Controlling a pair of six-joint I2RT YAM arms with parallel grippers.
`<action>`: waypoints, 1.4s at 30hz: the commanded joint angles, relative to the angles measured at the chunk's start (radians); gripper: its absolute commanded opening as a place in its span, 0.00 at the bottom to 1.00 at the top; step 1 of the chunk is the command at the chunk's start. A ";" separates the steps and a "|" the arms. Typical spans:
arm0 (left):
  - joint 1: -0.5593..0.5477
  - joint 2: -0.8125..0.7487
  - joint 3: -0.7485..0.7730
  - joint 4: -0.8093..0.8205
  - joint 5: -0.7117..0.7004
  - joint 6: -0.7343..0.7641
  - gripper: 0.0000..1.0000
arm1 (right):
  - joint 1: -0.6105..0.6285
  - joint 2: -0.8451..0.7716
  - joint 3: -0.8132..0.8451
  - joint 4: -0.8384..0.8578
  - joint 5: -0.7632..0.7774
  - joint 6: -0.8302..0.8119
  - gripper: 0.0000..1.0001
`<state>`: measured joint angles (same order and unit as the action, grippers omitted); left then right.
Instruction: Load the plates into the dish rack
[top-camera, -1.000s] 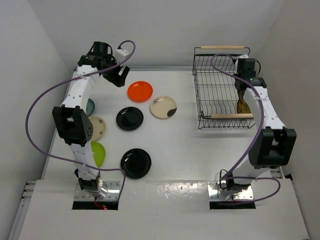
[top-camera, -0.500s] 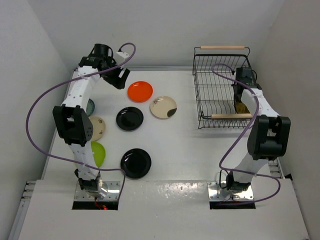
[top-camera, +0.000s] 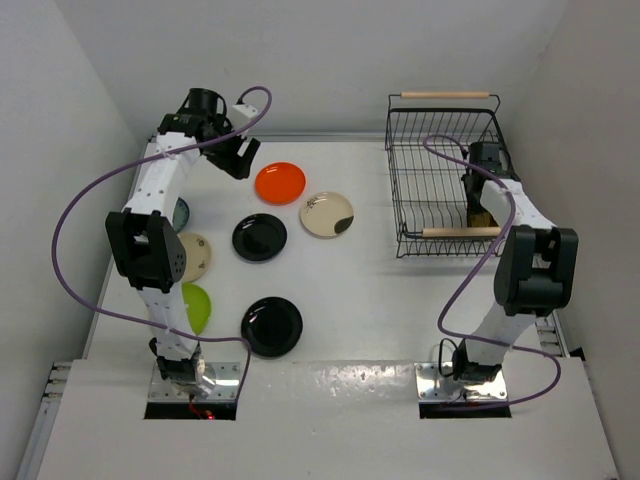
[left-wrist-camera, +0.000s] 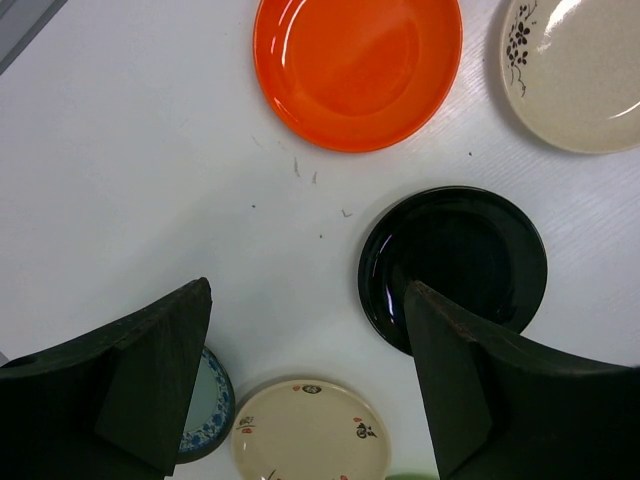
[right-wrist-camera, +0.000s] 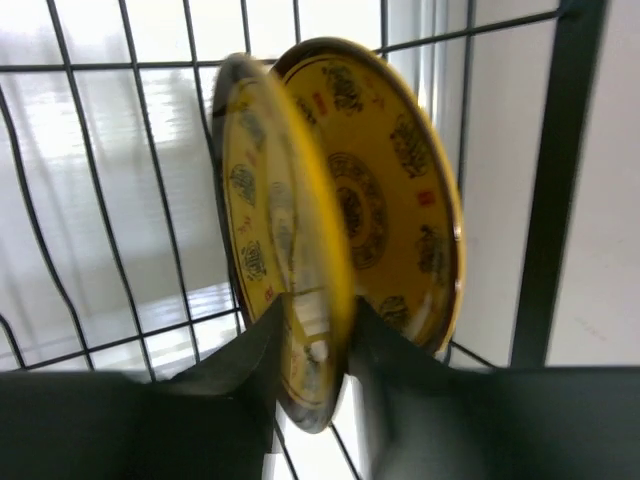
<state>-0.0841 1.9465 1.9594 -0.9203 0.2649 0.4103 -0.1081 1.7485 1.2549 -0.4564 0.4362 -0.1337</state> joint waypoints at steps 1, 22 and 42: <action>0.004 -0.046 -0.001 -0.002 0.004 0.002 0.82 | 0.001 -0.004 0.023 -0.013 -0.011 0.013 0.39; 0.052 -0.122 -0.217 -0.011 -0.162 -0.025 0.81 | 0.480 -0.317 0.125 -0.045 -0.514 0.285 0.58; 0.195 -0.517 -0.677 0.067 -0.205 -0.079 0.78 | 1.045 0.229 -0.072 0.163 -0.922 0.586 0.66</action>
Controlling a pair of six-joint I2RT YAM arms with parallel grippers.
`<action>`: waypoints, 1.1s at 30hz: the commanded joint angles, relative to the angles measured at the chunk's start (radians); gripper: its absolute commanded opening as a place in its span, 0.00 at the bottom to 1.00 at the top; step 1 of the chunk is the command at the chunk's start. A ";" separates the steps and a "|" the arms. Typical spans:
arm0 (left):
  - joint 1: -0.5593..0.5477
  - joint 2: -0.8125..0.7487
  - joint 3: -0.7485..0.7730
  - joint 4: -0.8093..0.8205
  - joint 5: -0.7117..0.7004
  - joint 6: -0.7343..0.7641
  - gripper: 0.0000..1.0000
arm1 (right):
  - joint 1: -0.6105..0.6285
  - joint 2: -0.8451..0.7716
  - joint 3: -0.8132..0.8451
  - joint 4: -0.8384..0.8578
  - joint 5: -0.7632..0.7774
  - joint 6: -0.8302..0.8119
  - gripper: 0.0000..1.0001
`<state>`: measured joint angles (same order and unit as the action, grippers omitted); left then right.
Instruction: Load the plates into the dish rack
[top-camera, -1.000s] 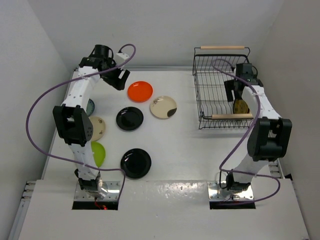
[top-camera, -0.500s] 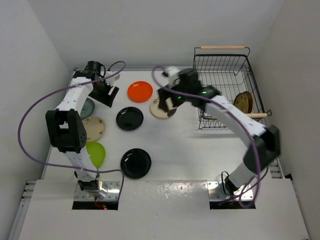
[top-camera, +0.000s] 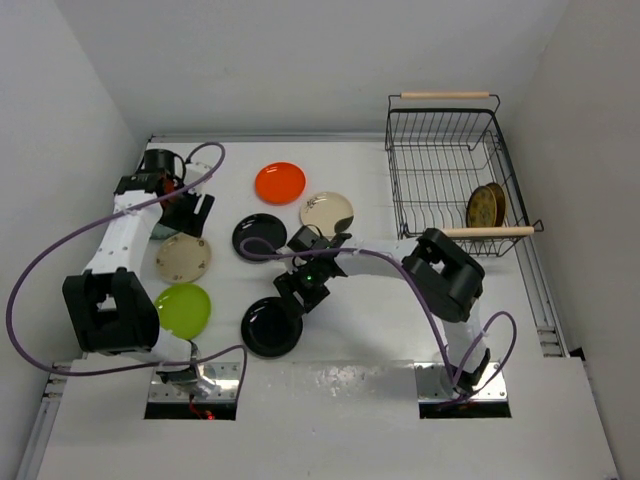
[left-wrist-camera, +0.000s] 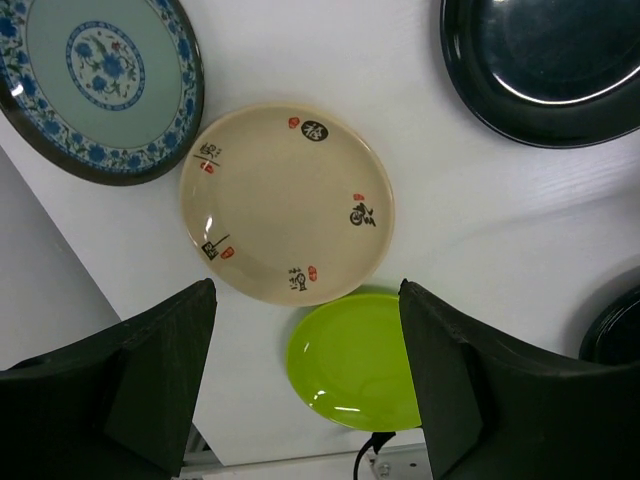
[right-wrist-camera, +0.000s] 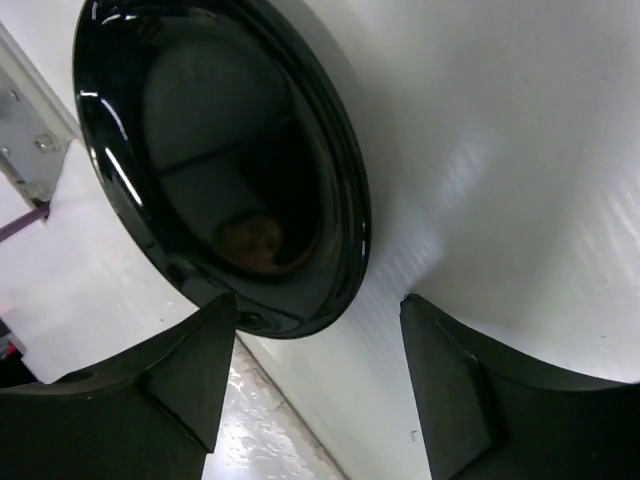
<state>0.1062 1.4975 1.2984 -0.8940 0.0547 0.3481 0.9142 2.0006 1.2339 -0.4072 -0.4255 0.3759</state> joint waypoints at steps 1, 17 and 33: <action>0.004 -0.068 -0.028 0.050 0.014 -0.017 0.78 | 0.031 -0.019 -0.056 0.114 -0.052 0.078 0.66; 0.013 -0.071 0.009 0.050 0.056 -0.026 0.78 | -0.084 -0.336 -0.131 0.214 0.129 0.156 0.00; -0.094 0.145 0.298 0.032 0.026 -0.008 0.77 | -0.652 -0.678 0.220 -0.255 0.797 -0.144 0.00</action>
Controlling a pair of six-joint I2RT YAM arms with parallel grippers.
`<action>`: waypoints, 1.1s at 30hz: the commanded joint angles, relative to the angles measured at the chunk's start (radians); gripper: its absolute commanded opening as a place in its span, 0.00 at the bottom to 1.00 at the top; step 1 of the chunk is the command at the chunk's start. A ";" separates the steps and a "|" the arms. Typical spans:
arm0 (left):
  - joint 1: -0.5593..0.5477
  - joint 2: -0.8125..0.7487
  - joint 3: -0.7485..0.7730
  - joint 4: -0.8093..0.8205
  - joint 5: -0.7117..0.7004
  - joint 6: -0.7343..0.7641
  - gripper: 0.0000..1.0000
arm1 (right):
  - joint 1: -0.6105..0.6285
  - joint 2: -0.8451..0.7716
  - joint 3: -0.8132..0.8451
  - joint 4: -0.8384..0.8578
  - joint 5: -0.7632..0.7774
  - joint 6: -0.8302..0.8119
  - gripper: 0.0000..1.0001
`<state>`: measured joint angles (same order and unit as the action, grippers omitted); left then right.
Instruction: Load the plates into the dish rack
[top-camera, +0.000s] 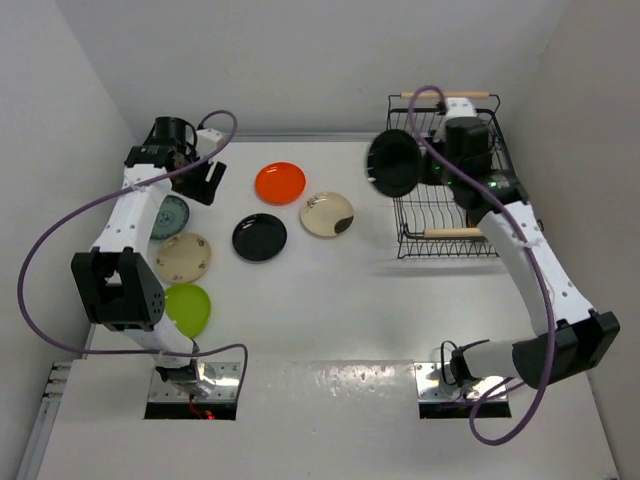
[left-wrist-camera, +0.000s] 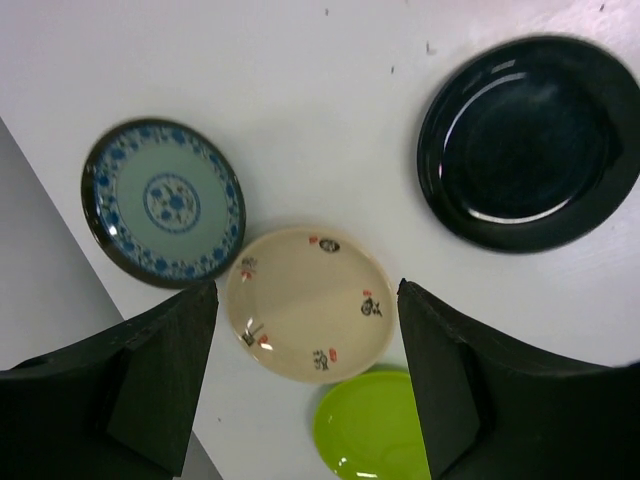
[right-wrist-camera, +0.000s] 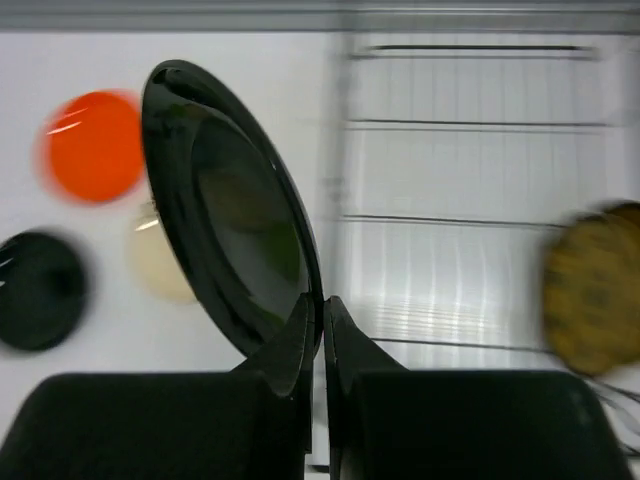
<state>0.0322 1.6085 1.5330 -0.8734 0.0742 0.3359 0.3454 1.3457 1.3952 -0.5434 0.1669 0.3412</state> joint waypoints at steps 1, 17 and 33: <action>-0.020 0.047 0.078 0.011 0.007 0.005 0.77 | -0.164 -0.016 0.070 -0.118 0.227 -0.140 0.00; -0.031 0.248 0.246 0.002 0.026 0.014 0.77 | -0.283 0.249 -0.056 0.175 0.629 -0.501 0.00; 0.032 0.311 0.297 -0.016 0.053 0.023 0.77 | -0.269 0.316 -0.209 0.300 0.700 -0.548 0.00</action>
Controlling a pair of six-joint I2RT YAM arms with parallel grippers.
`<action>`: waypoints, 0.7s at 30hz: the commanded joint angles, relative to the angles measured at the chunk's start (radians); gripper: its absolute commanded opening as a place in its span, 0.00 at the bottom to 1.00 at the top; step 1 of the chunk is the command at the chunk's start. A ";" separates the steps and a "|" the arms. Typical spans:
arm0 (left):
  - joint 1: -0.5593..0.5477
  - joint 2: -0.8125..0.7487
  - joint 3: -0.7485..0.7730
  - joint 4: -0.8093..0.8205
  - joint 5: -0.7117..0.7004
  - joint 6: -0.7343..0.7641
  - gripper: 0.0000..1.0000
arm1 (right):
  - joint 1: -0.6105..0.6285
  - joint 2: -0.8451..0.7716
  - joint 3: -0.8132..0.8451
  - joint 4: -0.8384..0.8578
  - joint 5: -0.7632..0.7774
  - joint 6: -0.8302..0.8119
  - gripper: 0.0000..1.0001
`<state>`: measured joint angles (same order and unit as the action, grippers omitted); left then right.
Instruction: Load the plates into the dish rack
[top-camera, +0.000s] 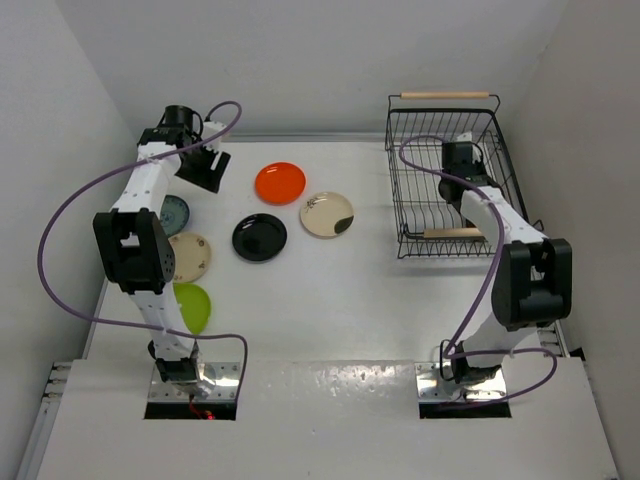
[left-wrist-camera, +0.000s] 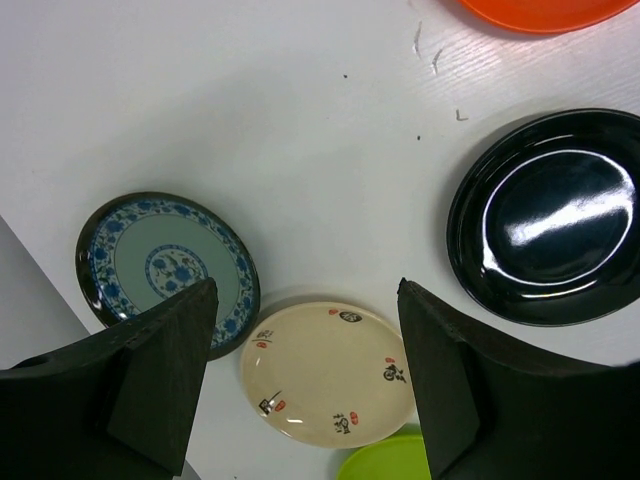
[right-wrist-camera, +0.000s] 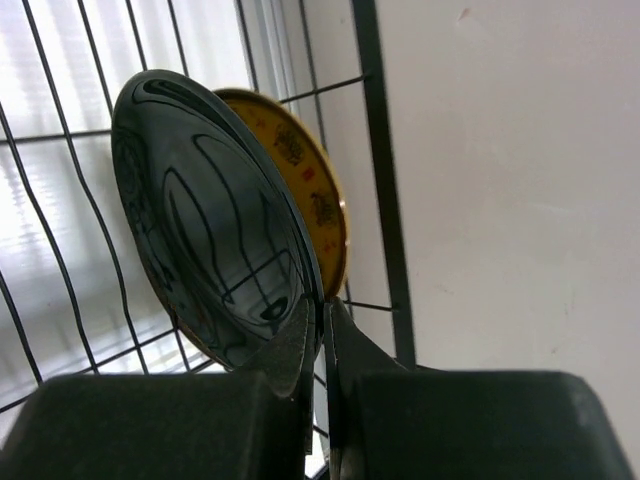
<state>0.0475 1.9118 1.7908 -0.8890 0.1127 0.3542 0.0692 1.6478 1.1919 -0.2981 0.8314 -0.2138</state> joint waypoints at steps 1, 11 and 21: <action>0.017 0.007 0.050 -0.001 0.005 0.014 0.77 | 0.009 0.018 -0.011 0.042 0.032 0.028 0.00; 0.026 0.016 0.050 -0.001 -0.004 0.014 0.77 | 0.014 0.084 -0.002 -0.015 -0.005 0.108 0.00; 0.026 0.046 -0.021 -0.010 0.053 0.032 0.81 | 0.024 0.043 0.121 -0.065 -0.077 0.065 0.49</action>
<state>0.0628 1.9362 1.7958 -0.8940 0.1318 0.3702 0.0845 1.7294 1.2362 -0.3546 0.7776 -0.1387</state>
